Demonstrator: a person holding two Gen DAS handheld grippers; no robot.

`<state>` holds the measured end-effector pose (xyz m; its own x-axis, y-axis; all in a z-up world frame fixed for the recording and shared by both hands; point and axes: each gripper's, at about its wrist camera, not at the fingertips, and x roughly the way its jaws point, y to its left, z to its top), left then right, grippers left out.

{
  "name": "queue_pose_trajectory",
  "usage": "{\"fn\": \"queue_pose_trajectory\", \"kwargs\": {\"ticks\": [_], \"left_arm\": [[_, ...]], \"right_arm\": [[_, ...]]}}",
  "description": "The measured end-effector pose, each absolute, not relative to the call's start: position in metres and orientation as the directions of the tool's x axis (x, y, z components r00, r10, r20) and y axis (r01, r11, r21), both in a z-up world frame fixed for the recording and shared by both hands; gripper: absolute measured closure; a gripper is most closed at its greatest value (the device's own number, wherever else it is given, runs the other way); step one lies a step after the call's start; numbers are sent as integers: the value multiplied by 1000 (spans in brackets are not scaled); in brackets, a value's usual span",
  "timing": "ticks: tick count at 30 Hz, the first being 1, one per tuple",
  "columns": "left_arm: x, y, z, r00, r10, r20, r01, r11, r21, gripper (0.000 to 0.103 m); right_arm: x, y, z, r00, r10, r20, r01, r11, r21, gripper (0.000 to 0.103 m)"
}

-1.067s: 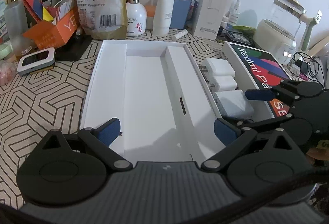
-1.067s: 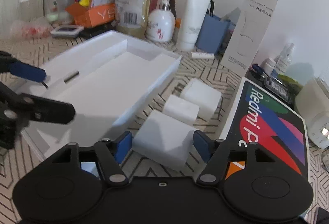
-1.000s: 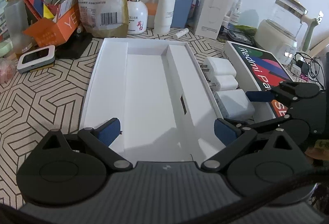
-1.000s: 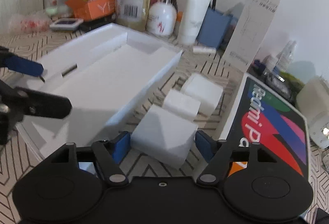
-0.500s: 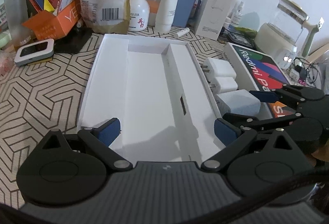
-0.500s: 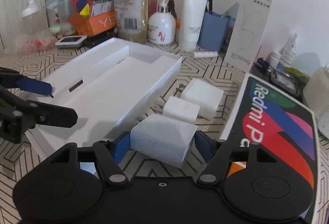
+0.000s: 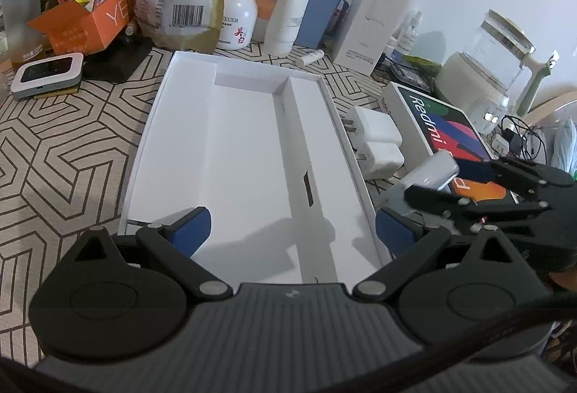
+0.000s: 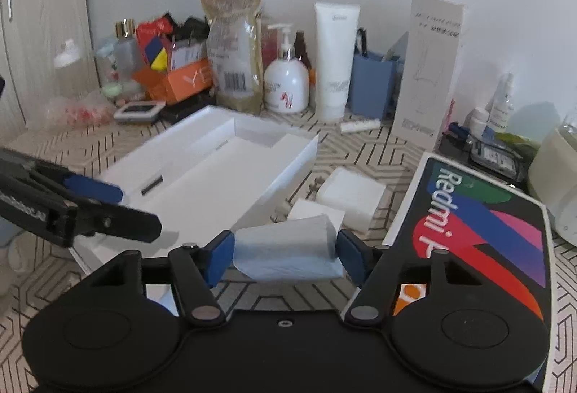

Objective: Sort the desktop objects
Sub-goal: 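Carry the foam block into the white tray and open the right gripper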

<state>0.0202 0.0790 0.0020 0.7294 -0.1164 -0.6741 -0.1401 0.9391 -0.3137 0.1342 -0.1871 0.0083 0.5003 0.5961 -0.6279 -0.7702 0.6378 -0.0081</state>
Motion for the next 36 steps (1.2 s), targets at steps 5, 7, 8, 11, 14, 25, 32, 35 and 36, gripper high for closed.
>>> {"fn": "queue_pose_trajectory", "kwargs": {"ticks": [5,7,8,11,14,25,32,35,36], "left_arm": [[21,79,1,726,-115,-679,-140,941,-309,4],[26,66,3,732,-84,-676,-159,944,-290,4],[26,67,5,735,-86,-672,-157,944,-292,4],[24,72,12,754,-39,-656,-192,942,-276,4],[22,78,14,762,70,-644,-280,932,-230,4],[29,83,12,786,27,-618,-279,907,-315,4],[38,92,10,787,29,-616,-301,890,-343,4],[38,93,9,788,26,-614,-302,887,-349,4],[38,93,9,789,26,-614,-302,887,-350,4]], "right_arm": [[139,-194,8,503,601,-621,-757,653,18,37],[141,-196,10,507,607,-612,-752,659,31,37],[142,-197,12,508,613,-605,-749,661,40,37],[141,-201,17,494,656,-570,-752,652,99,37],[131,-193,19,462,699,-545,-777,616,130,37],[92,-129,16,340,767,-544,-870,477,128,38],[79,-108,8,285,765,-578,-896,427,123,38],[78,-106,4,260,763,-592,-903,409,129,38],[79,-105,3,258,756,-601,-903,410,127,38]]}}
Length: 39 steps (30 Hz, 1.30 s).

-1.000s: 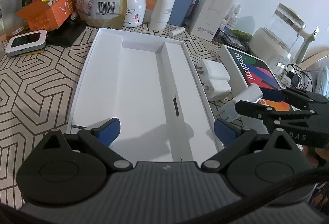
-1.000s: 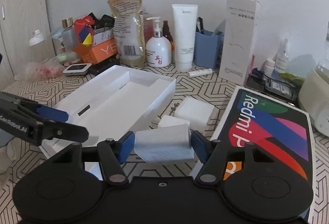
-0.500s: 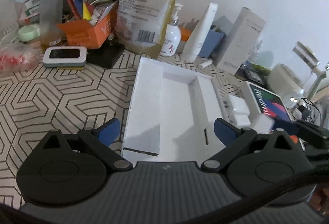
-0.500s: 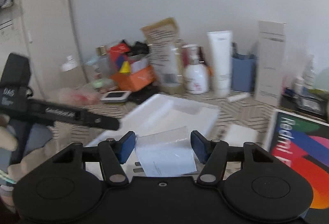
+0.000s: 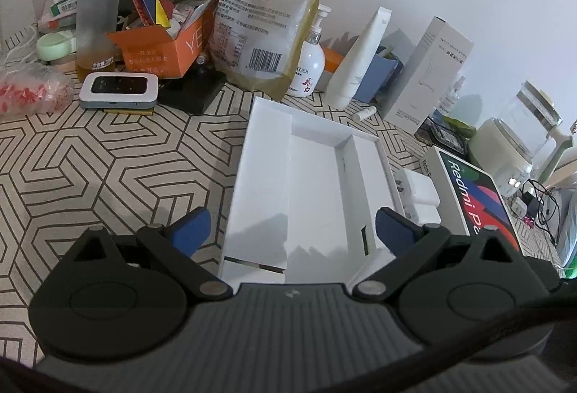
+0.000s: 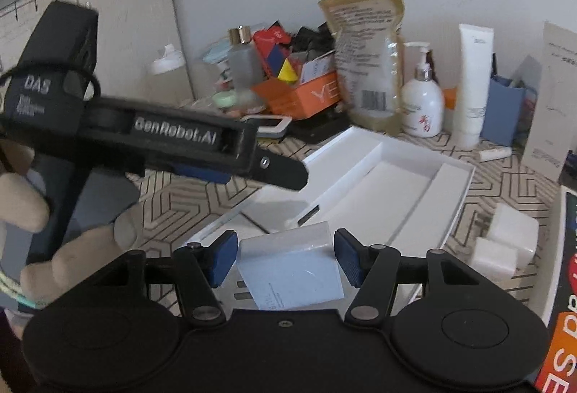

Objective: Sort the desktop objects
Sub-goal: 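Carry the foam block into the white tray and open the right gripper, then move the left gripper toward the small white charger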

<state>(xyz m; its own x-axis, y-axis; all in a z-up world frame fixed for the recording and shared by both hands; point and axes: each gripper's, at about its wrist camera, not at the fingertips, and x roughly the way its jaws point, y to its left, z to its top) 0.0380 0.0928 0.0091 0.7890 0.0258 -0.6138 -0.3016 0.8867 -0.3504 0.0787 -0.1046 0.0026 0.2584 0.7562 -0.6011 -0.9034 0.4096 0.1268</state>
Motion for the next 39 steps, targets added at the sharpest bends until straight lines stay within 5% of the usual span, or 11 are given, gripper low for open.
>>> {"fn": "queue_pose_trajectory", "kwargs": {"ticks": [39], "left_arm": [[21,109,8,778,55,-626,-333,881,-336,4]], "right_arm": [[91,-85,-10,316,691,-650,-866,490,99,36]]}}
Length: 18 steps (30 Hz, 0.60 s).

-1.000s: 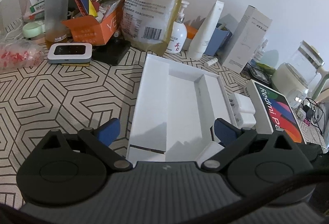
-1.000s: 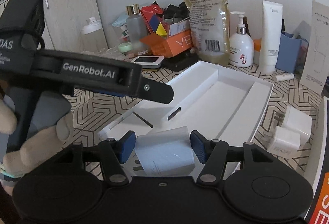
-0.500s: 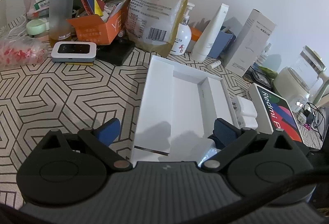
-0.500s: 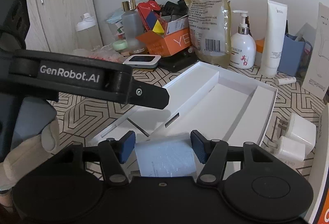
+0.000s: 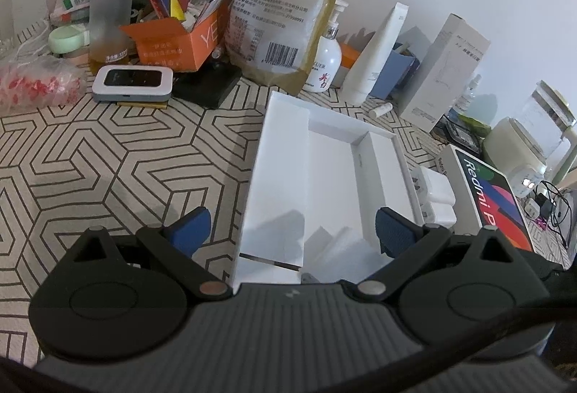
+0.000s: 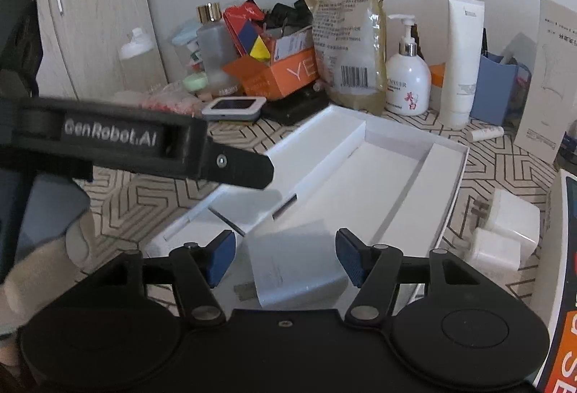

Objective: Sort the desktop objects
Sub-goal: 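Move the left gripper toward the small white charger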

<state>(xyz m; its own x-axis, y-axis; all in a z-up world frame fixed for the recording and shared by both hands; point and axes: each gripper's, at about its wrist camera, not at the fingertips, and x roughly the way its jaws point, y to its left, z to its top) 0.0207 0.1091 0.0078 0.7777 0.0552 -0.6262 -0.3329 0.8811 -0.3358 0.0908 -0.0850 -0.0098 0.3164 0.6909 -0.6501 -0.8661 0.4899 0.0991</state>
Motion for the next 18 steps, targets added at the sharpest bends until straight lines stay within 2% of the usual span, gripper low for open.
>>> {"fn": "queue_pose_trajectory", "kwargs": {"ticks": [4,6,8,13,18], "left_arm": [[21,107,8,779,58,-624,-328,886,-328,4],[21,105,9,781,60,-622,-326,888,-323,4],[18,97,13,792,77,-605,-319,898,-304,3],[26,67,30,830,120,-545,-278,936,-217,3],[56,22,42,788,99,-607,-214,970,-119,0]], "right_arm": [[94,-106,2,362,706,-609,-850,519,97,34],[101,-124,10,408,711,-573,-828,553,97,27],[111,-144,16,476,702,-530,-788,608,96,27],[156,-189,18,582,623,-522,-671,731,124,27],[176,-227,26,649,589,-481,-574,794,198,27]]}}
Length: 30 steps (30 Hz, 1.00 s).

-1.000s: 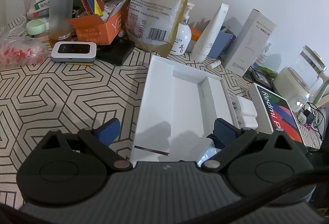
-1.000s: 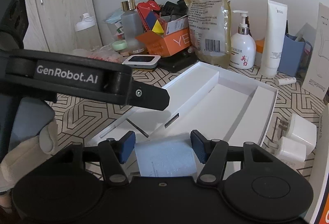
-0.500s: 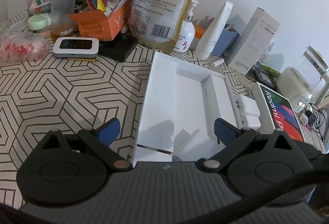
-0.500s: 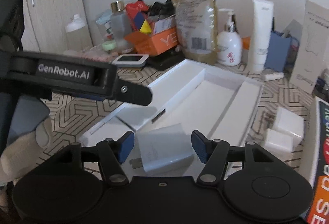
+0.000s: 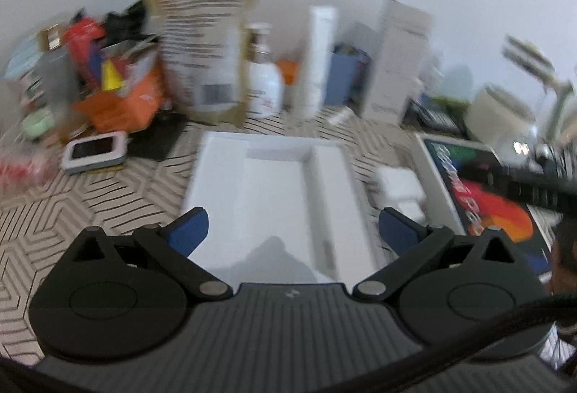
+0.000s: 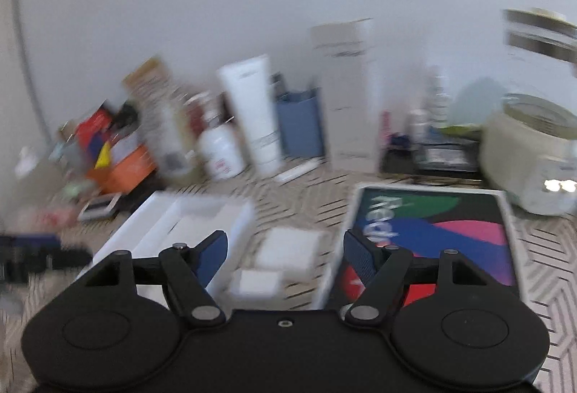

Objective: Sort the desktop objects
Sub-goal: 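Move the left gripper toward the small white charger, then close the left gripper on the small white charger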

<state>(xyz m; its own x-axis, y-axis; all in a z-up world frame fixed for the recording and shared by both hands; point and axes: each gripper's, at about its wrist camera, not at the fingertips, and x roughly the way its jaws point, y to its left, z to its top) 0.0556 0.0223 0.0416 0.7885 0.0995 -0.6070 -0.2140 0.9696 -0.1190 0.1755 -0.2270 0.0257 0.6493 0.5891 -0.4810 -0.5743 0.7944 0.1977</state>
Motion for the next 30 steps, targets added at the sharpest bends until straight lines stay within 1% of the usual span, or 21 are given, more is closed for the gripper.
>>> {"fn": "queue_pose_trajectory", "kwargs": {"ticks": [4,6,9,10,11,12,14,15,16,20,22,30], "left_arm": [[85,-7,44,743,42,-668,-166,979,-122,1],[101,-21,43,728,44,-684,-161,981,-108,2],[121,-38,39,715,74,-695,-173,982,-73,6],[127,-43,38,711,82,-698,-178,982,-65,14],[131,-46,35,707,58,-705,-167,982,-87,20],[135,-48,33,704,32,-710,-157,981,-112,22],[140,-45,28,707,-41,-706,-147,968,-203,30],[142,-46,26,710,-50,-702,-152,963,-222,30],[142,-47,22,711,-50,-701,-151,963,-222,31],[148,-55,13,702,-58,-710,-131,969,-209,43],[151,-57,10,697,-66,-714,-129,968,-216,43],[154,-61,5,697,-7,-717,-154,975,-158,43]], "right_arm": [[174,-238,27,642,607,-467,-591,781,202,27],[176,-241,28,638,610,-470,-590,779,211,27],[178,-247,29,633,616,-469,-588,776,226,27],[180,-249,29,632,618,-468,-587,776,233,27],[181,-251,29,630,620,-468,-584,775,240,27],[182,-254,30,633,620,-464,-580,776,247,27],[186,-261,30,639,621,-454,-566,779,269,27],[189,-265,29,639,622,-453,-556,780,287,27],[194,-269,27,639,619,-456,-537,784,312,27],[213,-280,17,634,594,-495,-469,805,364,27],[219,-281,13,633,585,-507,-449,811,375,27],[229,-280,6,625,572,-532,-420,820,388,27]]}}
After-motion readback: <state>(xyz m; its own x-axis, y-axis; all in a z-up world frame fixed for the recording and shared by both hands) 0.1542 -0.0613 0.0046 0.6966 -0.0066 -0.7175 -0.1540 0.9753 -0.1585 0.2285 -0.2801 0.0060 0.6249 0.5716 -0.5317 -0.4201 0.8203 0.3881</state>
